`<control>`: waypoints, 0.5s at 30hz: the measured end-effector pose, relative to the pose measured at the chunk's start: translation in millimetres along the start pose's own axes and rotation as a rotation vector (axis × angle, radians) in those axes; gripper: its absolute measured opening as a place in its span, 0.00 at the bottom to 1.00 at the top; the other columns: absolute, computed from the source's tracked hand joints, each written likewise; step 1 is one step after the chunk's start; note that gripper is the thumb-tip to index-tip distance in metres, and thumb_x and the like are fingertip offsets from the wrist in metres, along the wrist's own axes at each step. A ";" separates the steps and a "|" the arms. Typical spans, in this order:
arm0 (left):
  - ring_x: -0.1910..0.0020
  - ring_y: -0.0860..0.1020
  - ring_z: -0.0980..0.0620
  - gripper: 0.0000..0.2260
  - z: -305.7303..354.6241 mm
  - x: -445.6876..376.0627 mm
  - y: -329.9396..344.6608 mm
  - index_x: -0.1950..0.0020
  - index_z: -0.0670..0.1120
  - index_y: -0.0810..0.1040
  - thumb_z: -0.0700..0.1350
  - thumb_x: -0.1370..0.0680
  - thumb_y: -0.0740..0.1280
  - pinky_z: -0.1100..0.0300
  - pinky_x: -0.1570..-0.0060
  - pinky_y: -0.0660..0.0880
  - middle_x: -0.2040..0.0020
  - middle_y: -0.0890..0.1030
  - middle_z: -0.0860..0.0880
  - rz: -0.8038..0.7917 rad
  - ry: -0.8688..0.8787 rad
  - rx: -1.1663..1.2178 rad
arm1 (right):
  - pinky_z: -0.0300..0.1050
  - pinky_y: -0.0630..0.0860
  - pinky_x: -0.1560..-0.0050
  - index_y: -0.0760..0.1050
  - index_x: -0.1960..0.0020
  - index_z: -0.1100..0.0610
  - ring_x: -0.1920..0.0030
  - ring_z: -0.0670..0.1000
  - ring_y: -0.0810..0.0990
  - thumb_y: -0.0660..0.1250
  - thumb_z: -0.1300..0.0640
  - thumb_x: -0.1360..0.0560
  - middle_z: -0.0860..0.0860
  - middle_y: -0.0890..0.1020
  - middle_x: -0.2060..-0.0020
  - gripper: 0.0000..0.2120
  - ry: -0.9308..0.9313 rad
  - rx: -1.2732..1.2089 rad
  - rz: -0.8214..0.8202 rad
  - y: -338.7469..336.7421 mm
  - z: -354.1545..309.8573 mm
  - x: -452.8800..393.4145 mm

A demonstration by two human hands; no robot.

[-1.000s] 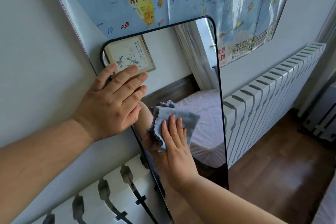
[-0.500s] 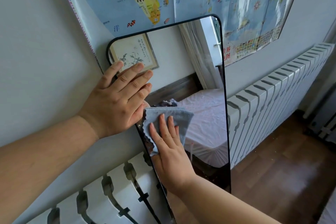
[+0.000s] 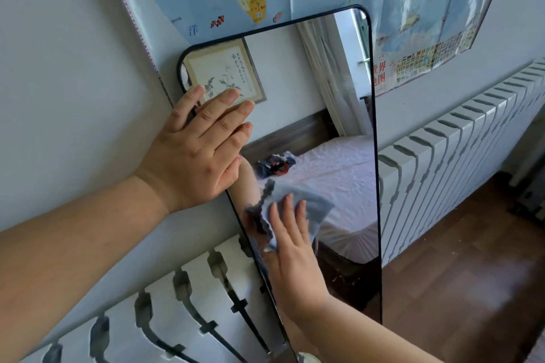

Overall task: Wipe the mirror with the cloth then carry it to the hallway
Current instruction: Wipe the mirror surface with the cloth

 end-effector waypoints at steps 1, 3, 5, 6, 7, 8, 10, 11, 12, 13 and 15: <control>0.16 0.72 0.36 0.19 0.3 -0.4 -0.2 0.28 0.40 0.84 0.49 0.15 0.68 0.26 0.19 0.66 0.17 0.77 0.39 -0.007 -0.001 -0.005 | 0.59 0.38 0.16 0.41 0.12 0.40 0.13 0.54 0.33 0.56 0.48 0.15 0.41 0.37 0.12 0.36 -0.123 0.069 -0.029 3.3 -9.6 1.6; 0.15 0.72 0.36 0.19 3.0 -0.8 -0.4 0.28 0.40 0.84 0.48 0.15 0.67 0.26 0.19 0.65 0.18 0.77 0.39 -0.009 -0.014 -0.006 | 0.64 0.41 0.15 0.44 0.11 0.43 0.12 0.59 0.38 0.59 0.49 0.14 0.45 0.42 0.11 0.36 -0.270 0.186 -0.060 9.5 -16.8 5.5; 0.15 0.72 0.35 0.19 8.3 -1.3 0.2 0.28 0.40 0.84 0.47 0.15 0.67 0.26 0.19 0.64 0.18 0.78 0.39 -0.002 -0.017 -0.001 | 0.65 0.43 0.14 0.46 0.11 0.45 0.12 0.60 0.40 0.58 0.49 0.13 0.46 0.43 0.11 0.34 -0.284 0.225 -0.071 12.9 -9.3 10.2; 0.15 0.72 0.35 0.19 12.2 -1.7 0.8 0.28 0.40 0.83 0.47 0.15 0.67 0.26 0.19 0.65 0.18 0.78 0.38 -0.003 -0.002 0.001 | 0.64 0.42 0.14 0.46 0.11 0.45 0.12 0.59 0.39 0.57 0.50 0.13 0.45 0.42 0.11 0.34 -0.258 0.221 -0.075 13.6 -1.3 13.3; 0.16 0.72 0.35 0.19 16.9 -1.9 1.6 0.28 0.40 0.83 0.47 0.15 0.67 0.26 0.19 0.65 0.18 0.77 0.38 -0.008 0.023 0.006 | 0.63 0.42 0.14 0.46 0.12 0.45 0.12 0.59 0.39 0.57 0.51 0.14 0.45 0.40 0.11 0.34 -0.224 0.220 -0.073 14.1 8.6 16.9; 0.16 0.72 0.34 0.20 22.0 -2.1 2.7 0.27 0.40 0.83 0.47 0.15 0.67 0.27 0.19 0.66 0.18 0.77 0.38 -0.019 0.052 0.018 | 0.63 0.43 0.15 0.46 0.12 0.45 0.12 0.58 0.37 0.57 0.51 0.14 0.45 0.38 0.12 0.35 -0.190 0.233 -0.066 14.9 19.4 21.1; 0.16 0.72 0.33 0.21 31.4 -1.2 5.7 0.25 0.39 0.82 0.46 0.15 0.67 0.27 0.19 0.67 0.17 0.76 0.37 -0.054 0.100 0.062 | 0.62 0.43 0.16 0.44 0.12 0.46 0.13 0.58 0.36 0.59 0.51 0.15 0.46 0.36 0.12 0.37 -0.142 0.282 -0.060 16.6 39.1 30.6; 0.16 0.71 0.33 0.21 35.1 0.0 6.9 0.24 0.39 0.82 0.46 0.15 0.67 0.27 0.19 0.68 0.17 0.75 0.37 -0.070 0.118 0.082 | 0.61 0.43 0.16 0.43 0.12 0.45 0.13 0.59 0.37 0.60 0.49 0.14 0.46 0.36 0.12 0.37 -0.135 0.301 -0.061 17.1 46.6 34.8; 0.16 0.71 0.33 0.21 38.6 1.1 8.0 0.24 0.39 0.82 0.45 0.15 0.66 0.27 0.19 0.68 0.17 0.75 0.37 -0.082 0.132 0.096 | 0.60 0.42 0.16 0.42 0.11 0.45 0.12 0.59 0.37 0.59 0.47 0.14 0.47 0.37 0.12 0.37 -0.136 0.311 -0.063 17.3 52.8 38.2; 0.16 0.72 0.33 0.21 41.6 2.3 9.0 0.24 0.39 0.82 0.45 0.15 0.66 0.27 0.19 0.68 0.17 0.76 0.38 -0.091 0.141 0.103 | 0.59 0.41 0.16 0.42 0.11 0.45 0.12 0.59 0.38 0.59 0.46 0.13 0.47 0.38 0.12 0.37 -0.140 0.316 -0.066 16.9 57.2 40.6; 0.17 0.73 0.34 0.20 46.1 4.0 10.3 0.26 0.39 0.83 0.44 0.15 0.66 0.26 0.20 0.69 0.18 0.77 0.38 -0.098 0.148 0.104 | 0.58 0.40 0.15 0.44 0.11 0.45 0.12 0.60 0.41 0.58 0.45 0.13 0.47 0.40 0.11 0.36 -0.159 0.322 -0.073 15.2 63.2 40.9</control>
Point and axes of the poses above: each hand's wrist, its own x-axis away from the middle knuckle, its own y-axis out of the palm, z = x × y, the point moved 2 cm from there along -x, towards the middle knuckle
